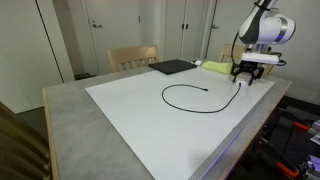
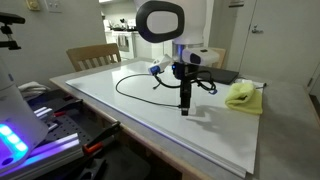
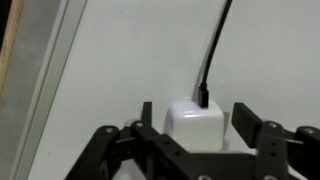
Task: Put the charger in a circle
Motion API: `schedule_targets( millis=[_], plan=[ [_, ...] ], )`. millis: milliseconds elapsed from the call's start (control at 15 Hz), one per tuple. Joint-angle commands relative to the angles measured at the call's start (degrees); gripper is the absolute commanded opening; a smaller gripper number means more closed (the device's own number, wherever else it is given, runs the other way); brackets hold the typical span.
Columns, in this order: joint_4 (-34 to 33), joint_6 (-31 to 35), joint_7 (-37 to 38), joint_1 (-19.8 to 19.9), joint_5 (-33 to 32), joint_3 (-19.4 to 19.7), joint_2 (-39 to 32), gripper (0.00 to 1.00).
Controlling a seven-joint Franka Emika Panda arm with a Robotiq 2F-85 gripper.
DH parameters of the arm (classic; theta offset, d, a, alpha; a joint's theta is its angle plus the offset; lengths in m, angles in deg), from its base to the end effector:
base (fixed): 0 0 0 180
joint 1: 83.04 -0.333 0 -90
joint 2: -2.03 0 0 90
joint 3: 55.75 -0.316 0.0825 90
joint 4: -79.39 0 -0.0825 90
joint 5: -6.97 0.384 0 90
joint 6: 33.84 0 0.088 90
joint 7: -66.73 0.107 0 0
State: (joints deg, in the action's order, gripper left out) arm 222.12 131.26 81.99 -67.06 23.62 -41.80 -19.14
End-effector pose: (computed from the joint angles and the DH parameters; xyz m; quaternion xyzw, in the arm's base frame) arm 0.3923 -0.2546 0.1528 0.8649 -0.5015 0.0207 0.0063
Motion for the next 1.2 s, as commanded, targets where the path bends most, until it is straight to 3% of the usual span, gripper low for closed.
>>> schedule_targets(
  millis=[0,267,867,1133],
  plan=[
    [-0.9,-0.2,-2.7,5.6,7.7,-5.5,-1.2,0.52],
    [-1.0,0.4,-3.8,6.8,9.0,-6.6,-1.5,0.26],
    [-3.5,-0.4,-1.1,-2.7,-3.4,0.1,-3.1,0.26],
    [-7.5,-2.3,-0.7,-7.8,-9.4,0.6,-4.9,0.26]
  ],
)
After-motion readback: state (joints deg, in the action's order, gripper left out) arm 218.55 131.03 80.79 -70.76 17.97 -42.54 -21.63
